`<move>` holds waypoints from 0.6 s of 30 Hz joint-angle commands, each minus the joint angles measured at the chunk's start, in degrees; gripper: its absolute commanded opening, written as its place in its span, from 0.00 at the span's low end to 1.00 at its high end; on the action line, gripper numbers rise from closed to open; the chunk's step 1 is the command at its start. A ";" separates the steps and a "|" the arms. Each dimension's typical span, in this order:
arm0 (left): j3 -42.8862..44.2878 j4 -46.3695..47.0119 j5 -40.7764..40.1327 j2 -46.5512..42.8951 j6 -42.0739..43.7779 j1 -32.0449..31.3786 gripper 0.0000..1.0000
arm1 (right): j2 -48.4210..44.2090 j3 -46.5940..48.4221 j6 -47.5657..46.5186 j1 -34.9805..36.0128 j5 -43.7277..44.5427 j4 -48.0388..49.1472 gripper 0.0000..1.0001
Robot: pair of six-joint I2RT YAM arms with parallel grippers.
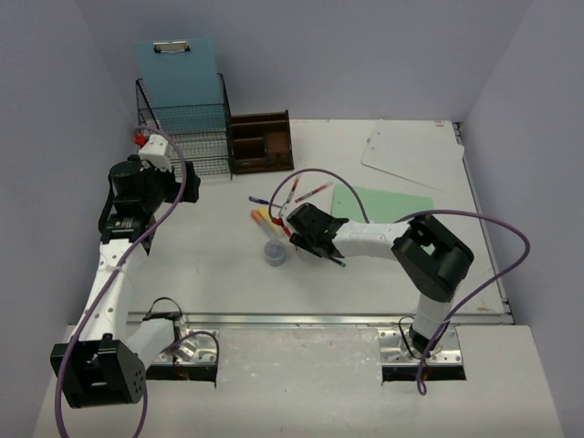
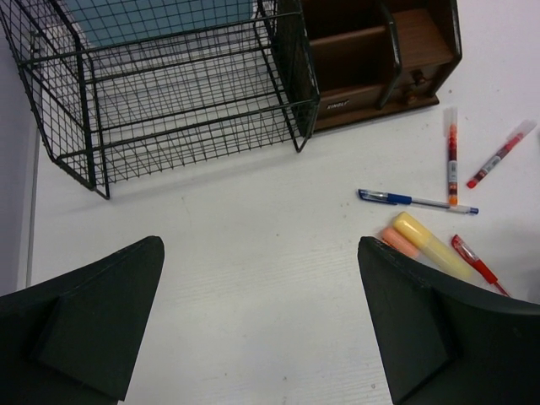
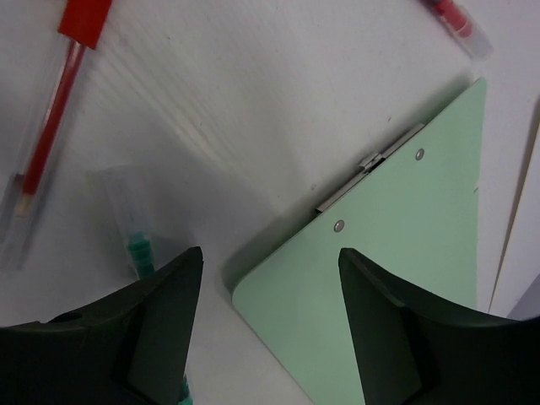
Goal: Organize the desk
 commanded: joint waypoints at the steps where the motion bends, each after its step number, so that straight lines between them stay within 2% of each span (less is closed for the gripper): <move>1: -0.83 1.45 -0.62 -2.38 1.14 1.39 0.98 | 1.79 2.01 5.23 -0.22 5.83 -3.07 0.67; 5: -1.66 1.93 -0.53 -2.93 1.31 1.87 0.98 | 2.85 -0.28 6.41 -0.13 7.58 -2.62 0.74; 8: -1.51 2.02 -0.03 -2.86 0.98 1.99 0.98 | 5.05 0.03 7.89 -0.14 8.63 -3.23 0.74; 18: -1.07 3.16 0.51 -2.34 0.62 3.03 0.99 | 11.29 -2.50 7.26 2.81 17.36 1.90 0.57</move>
